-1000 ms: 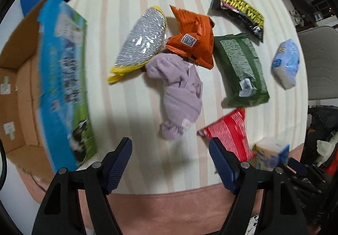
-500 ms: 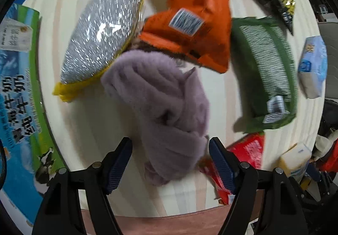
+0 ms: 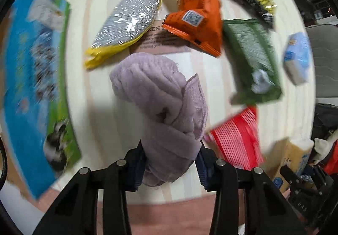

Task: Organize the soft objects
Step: 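Carry towel and carton into the box and open both tools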

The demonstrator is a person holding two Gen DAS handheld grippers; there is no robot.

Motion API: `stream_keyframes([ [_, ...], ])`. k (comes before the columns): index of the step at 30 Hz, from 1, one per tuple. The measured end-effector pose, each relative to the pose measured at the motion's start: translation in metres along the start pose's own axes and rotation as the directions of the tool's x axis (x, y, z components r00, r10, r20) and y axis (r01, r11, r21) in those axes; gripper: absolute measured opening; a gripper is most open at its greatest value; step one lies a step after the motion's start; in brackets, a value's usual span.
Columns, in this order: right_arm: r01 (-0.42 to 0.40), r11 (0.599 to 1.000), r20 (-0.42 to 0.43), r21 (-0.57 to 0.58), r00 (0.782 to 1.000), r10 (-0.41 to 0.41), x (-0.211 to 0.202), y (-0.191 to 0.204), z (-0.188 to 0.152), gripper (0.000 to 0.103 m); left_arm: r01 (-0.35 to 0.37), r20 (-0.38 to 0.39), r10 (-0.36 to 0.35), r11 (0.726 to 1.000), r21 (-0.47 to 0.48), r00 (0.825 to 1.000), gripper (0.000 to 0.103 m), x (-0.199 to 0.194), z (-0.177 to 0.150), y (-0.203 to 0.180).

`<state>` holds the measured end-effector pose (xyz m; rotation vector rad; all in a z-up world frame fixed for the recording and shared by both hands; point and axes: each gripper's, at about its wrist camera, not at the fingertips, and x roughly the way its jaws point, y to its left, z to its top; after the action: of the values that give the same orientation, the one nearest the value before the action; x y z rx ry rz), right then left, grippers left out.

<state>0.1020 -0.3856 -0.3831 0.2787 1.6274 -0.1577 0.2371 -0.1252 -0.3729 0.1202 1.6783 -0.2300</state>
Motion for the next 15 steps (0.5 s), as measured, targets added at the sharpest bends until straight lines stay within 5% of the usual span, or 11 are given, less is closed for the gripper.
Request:
stream_keyframes([
  [5,-0.113,0.993,0.059,-0.042,0.992,0.115,-0.058,0.026,-0.022,0.066,0.064,0.116,-0.061,0.998,-0.027,0.991,0.038,-0.075,-0.058,0.017],
  [11,-0.260,0.946,0.122,-0.195,0.950,0.286,-0.139,0.116,-0.022,0.066,0.106,0.257,-0.072,0.987,-0.121,0.964,0.038,-0.167,-0.085,0.088],
  [15,-0.310,0.915,0.148,-0.257,0.923,0.354,-0.171,0.211,-0.011,0.066,0.132,0.305,-0.072,0.974,-0.182,0.950,0.038,-0.184,-0.049,0.136],
])
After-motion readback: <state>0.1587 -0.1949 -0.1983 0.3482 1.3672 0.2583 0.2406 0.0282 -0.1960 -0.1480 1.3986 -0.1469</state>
